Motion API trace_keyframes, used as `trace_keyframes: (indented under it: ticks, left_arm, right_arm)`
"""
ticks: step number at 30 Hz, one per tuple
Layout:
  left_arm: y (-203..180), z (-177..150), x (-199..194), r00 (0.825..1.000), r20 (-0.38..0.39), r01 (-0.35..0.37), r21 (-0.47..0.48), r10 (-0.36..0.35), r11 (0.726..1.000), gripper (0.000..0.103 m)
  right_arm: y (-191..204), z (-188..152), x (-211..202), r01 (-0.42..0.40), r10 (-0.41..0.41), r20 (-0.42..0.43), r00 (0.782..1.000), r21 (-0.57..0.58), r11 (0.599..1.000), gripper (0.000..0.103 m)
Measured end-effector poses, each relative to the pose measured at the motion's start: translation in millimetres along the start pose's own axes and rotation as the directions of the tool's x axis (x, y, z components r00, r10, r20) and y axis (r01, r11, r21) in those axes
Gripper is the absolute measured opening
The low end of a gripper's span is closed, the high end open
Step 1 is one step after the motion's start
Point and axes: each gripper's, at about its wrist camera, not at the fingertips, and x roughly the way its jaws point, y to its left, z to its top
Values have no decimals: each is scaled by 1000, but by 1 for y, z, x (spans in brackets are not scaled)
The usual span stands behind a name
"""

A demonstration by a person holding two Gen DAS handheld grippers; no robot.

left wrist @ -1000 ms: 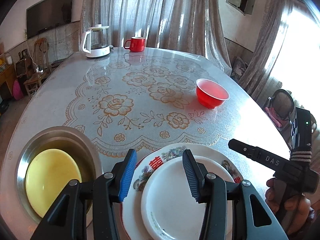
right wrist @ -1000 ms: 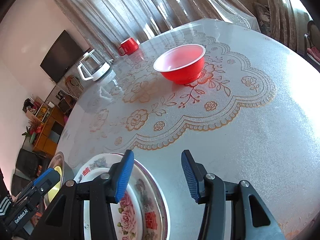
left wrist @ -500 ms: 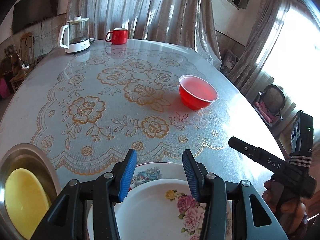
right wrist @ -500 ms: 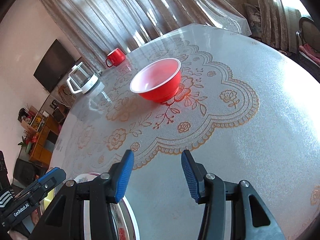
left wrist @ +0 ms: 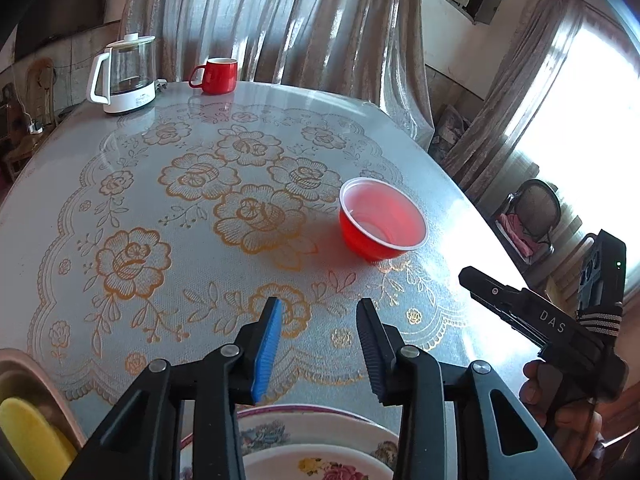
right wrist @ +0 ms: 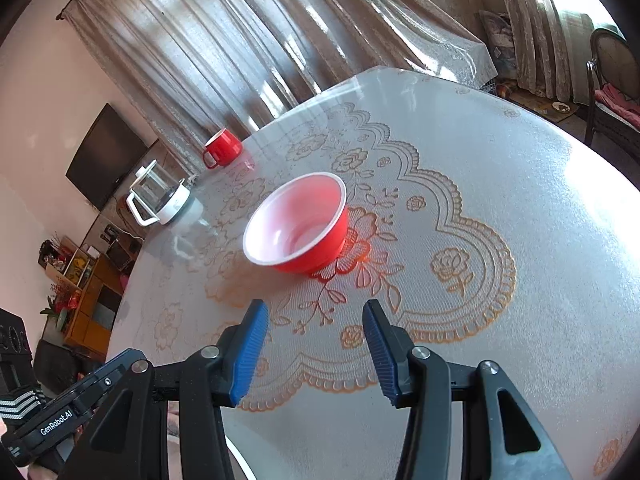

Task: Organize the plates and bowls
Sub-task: 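Grasp the rim of the red plastic bowl with the left gripper, then lift the red bowl with the left gripper over the steel bowl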

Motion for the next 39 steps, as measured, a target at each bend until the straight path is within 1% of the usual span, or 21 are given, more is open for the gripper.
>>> trace_keyframes:
  ticks: [3, 6, 8, 9, 12, 15, 18, 19, 20, 21, 25, 26, 27, 28, 30, 32, 34, 37, 39]
  left_arm:
    - [-4, 9, 13, 1000, -6, 16, -3, -16, 1000, 29]
    - [-9, 19, 30, 999, -21, 30, -6, -30, 1000, 28]
    - [-12, 26, 42, 999, -33, 27, -17, -28, 999, 28]
    - [-12, 30, 47, 999, -39, 37, -27, -38, 999, 28]
    - [-13, 41, 64, 996, -56, 61, -48, -64, 997, 28]
    - [-13, 52, 79, 994, -63, 85, -73, -90, 994, 28]
    - [-13, 61, 92, 989, -64, 124, -108, -132, 986, 28]
    - [-13, 63, 96, 989, -66, 125, -112, -133, 986, 28]
    - [-14, 65, 100, 989, -67, 121, -112, -129, 986, 28]
    - [-15, 67, 104, 989, -68, 119, -112, -127, 986, 28]
    - [-16, 70, 123, 986, -103, 120, -116, -132, 986, 27]
    - [-17, 69, 126, 983, -109, 132, -117, -144, 984, 25]
    - [-17, 68, 129, 981, -116, 140, -119, -154, 983, 20]
    - [-18, 67, 131, 981, -119, 138, -122, -152, 983, 17]
    - [-19, 65, 129, 983, -112, 135, -113, -148, 984, 15]
    - [-19, 62, 125, 981, -112, 144, -113, -157, 983, 15]
    - [-17, 60, 120, 981, -104, 149, -118, -161, 982, 15]
    - [-14, 52, 109, 985, -104, 124, -118, -136, 985, 15]
    - [-10, 47, 102, 986, -101, 119, -128, -132, 985, 15]
  right_arm:
    - [-3, 12, 6, 5, -6, 20, 1000, 13, 1000, 50]
    - [-7, 22, 18, 1, -1, 19, 1000, 24, 1000, 37]
    - [-9, 29, 25, 1, -1, 19, 1000, 31, 1000, 33]
    - [-10, 32, 29, 4, -5, 18, 1000, 38, 999, 31]
    - [-16, 41, 40, 0, 0, 7, 1000, 64, 998, 29]
    - [-20, 47, 51, 4, -4, -3, 1000, 78, 997, 29]
    - [-23, 52, 60, 5, -4, -14, 1000, 88, 996, 29]
    - [-23, 53, 63, 6, -4, -16, 1000, 90, 996, 29]
    - [-24, 54, 65, 5, -3, -18, 1000, 92, 996, 28]
    - [-24, 54, 67, 3, -1, -20, 1000, 92, 996, 23]
    - [-23, 54, 74, -7, 10, -35, 999, 80, 997, 15]
    - [-23, 53, 75, -8, 11, -35, 999, 78, 997, 14]
    - [-23, 53, 75, -9, 12, -35, 999, 76, 997, 13]
    - [-24, 53, 76, -12, 15, -36, 999, 77, 997, 12]
    - [-23, 52, 78, -12, 16, -42, 999, 78, 997, 12]
    - [-21, 51, 78, -6, 9, -41, 999, 77, 997, 12]
    - [-21, 49, 75, -21, 25, -44, 999, 84, 996, 12]
    - [-16, 44, 69, -35, 38, -48, 998, 79, 996, 12]
    - [-11, 39, 66, -44, 48, -56, 997, 70, 997, 12]
